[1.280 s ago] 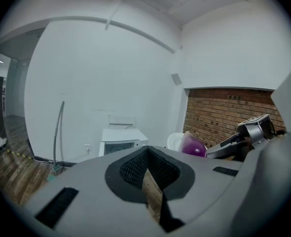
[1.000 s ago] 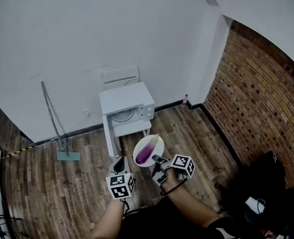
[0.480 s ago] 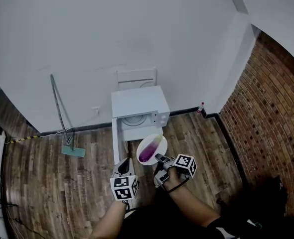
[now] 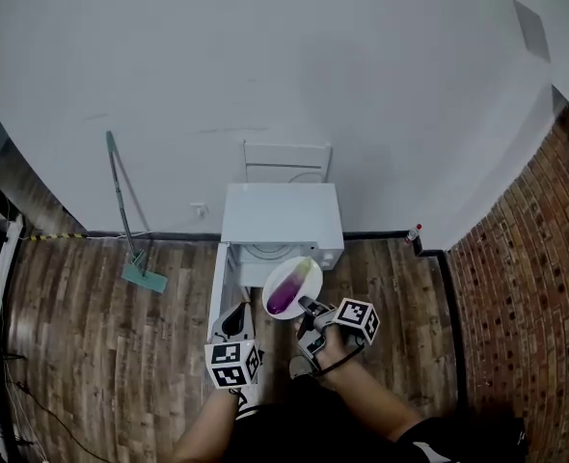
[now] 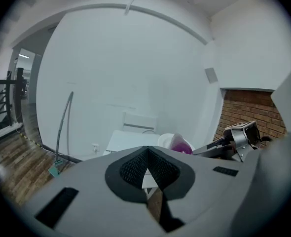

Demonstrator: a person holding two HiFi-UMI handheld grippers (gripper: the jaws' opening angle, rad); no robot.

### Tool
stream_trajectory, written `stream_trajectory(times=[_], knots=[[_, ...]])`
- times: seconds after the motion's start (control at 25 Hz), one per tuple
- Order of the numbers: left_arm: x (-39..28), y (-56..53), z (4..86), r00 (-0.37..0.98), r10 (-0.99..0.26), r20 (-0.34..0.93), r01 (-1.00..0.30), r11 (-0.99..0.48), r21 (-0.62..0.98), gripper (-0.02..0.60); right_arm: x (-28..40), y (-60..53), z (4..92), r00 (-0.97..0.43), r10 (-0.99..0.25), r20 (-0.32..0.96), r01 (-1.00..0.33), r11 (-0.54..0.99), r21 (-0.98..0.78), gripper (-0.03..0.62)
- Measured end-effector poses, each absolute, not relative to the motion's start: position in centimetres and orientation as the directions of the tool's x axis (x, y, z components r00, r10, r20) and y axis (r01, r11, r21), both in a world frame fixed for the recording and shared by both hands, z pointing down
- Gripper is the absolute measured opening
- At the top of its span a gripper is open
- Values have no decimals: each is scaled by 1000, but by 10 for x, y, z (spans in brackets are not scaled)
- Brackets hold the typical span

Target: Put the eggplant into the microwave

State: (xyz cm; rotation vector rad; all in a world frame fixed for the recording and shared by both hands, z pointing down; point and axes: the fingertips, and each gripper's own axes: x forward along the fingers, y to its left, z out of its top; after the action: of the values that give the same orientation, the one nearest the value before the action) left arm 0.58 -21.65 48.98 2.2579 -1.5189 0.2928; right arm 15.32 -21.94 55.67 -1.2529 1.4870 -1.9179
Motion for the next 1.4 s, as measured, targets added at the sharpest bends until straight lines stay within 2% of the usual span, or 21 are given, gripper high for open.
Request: stream_trajectory(times=[0.36,0.6,0.88,1.4], knots=[[23,-267,520,283,-862,421,-954,-206,220,-3,156,-269,606,-644,-629,435,-254,-361,-898,25],[24,-279,561,272,-847,456,-956,-186,227,-3,140,-286,660,-669,-584,459,-245,-409,-879,26],[11,-293,627,279,-831,481,-949,-162,270,-3,122,-317,733,-635,-624,455,-200,-436,-877,25],[4,-320,730,322,-808,494,-927,-163,336,-3,131,-404,861,-477,-762,438,-119,-438,-891,25]])
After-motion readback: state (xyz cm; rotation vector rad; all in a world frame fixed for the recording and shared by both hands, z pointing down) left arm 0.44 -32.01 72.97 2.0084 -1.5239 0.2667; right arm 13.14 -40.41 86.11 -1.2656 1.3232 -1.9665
